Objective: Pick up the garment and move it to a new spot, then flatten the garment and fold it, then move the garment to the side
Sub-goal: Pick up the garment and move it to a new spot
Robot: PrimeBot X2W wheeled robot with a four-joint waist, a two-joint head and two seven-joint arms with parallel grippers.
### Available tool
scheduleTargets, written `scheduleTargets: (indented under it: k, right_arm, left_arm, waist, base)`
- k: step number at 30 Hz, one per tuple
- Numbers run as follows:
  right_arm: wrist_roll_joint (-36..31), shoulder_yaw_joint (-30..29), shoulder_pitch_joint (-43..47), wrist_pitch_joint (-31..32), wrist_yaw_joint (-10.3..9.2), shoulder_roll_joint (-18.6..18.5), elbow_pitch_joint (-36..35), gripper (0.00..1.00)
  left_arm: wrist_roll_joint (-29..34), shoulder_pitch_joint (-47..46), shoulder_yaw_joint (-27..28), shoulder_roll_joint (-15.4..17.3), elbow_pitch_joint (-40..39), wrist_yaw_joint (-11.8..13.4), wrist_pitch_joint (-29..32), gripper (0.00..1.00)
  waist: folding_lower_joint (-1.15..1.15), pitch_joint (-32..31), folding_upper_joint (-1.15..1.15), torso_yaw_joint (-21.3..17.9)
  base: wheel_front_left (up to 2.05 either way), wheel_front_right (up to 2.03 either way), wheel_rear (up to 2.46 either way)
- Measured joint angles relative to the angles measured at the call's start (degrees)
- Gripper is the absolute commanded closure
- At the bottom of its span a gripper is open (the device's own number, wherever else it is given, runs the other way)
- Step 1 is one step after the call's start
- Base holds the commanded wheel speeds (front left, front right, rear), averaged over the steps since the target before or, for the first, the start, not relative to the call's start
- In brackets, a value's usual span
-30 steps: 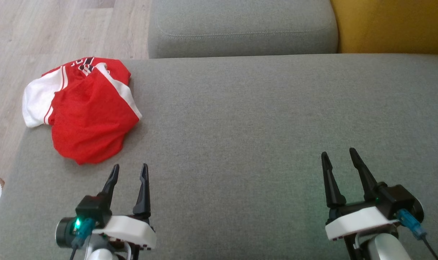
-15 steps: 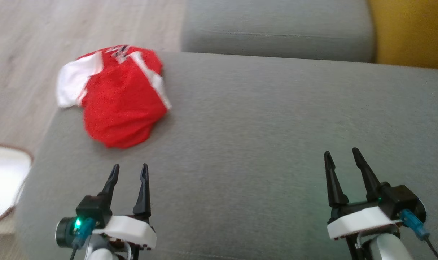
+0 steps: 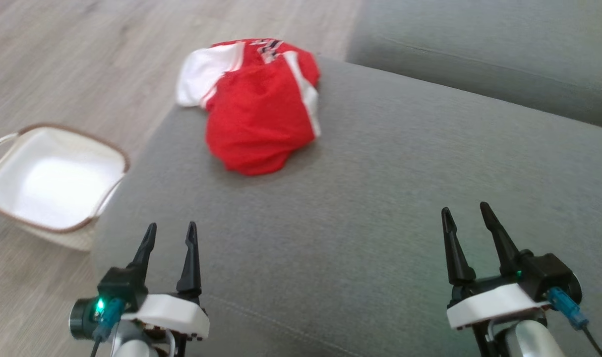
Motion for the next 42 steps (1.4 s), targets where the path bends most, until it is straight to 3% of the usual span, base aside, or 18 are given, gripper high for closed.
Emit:
scheduleTargets:
  k: [7,13,16,22,27,34,42]
  right_arm:
    - [0.0,0.2,0.0,0.0,0.00,0.0,-0.1,0.00]
    - [-0.6,0.1,-0.2,0.0,0.00,0.0,-0.9,0.00]
    - [-1.3,-0.1,-0.2,0.0,0.00,0.0,-1.4,0.00]
    - [-4.2,-0.7,-2.0,0.0,0.00,0.0,-2.1,0.00]
    - [-6.8,-1.2,-4.8,0.0,0.00,-0.1,-3.8,0.00]
    - [-9.7,-1.6,-10.3,0.0,0.00,-0.2,-6.8,0.00]
    - [-11.3,-2.3,-12.1,-0.3,0.00,-0.4,-9.0,0.00]
  left_arm:
    - [0.0,0.0,0.5,0.0,-0.2,0.0,0.0,0.00]
    - [-1.0,-0.3,1.5,0.0,-0.9,0.0,0.0,0.00]
    - [-0.9,-1.9,2.9,0.8,-1.1,-1.6,0.0,0.00]
    - [-0.5,-14.7,2.5,4.2,2.5,-6.0,0.0,0.00]
    - [-0.6,-28.9,-0.8,6.7,9.2,-8.6,3.7,0.00]
    - [-4.3,-46.2,-6.0,9.0,18.2,-9.4,9.3,0.00]
    - [-11.7,-54.4,-16.4,13.8,27.4,-9.5,16.4,0.00]
  waist:
    - [0.00,0.7,0.00,3.9]
    - [0.00,2.8,0.00,3.7]
    - [0.00,4.2,0.00,3.1]
    - [0.00,8.2,0.00,1.3]
    - [0.01,12.6,0.00,-0.4]
    - [0.01,20.4,0.00,-2.9]
    - [0.02,28.7,0.00,-6.1]
  base:
    - [0.00,0.00,0.00]
    - [0.00,0.00,0.00]
    - [0.00,0.00,0.00]
    - [0.00,0.00,0.00]
    - [0.00,0.00,0.00]
    - [0.00,0.00,0.00]
    - [0.00,0.00,0.00]
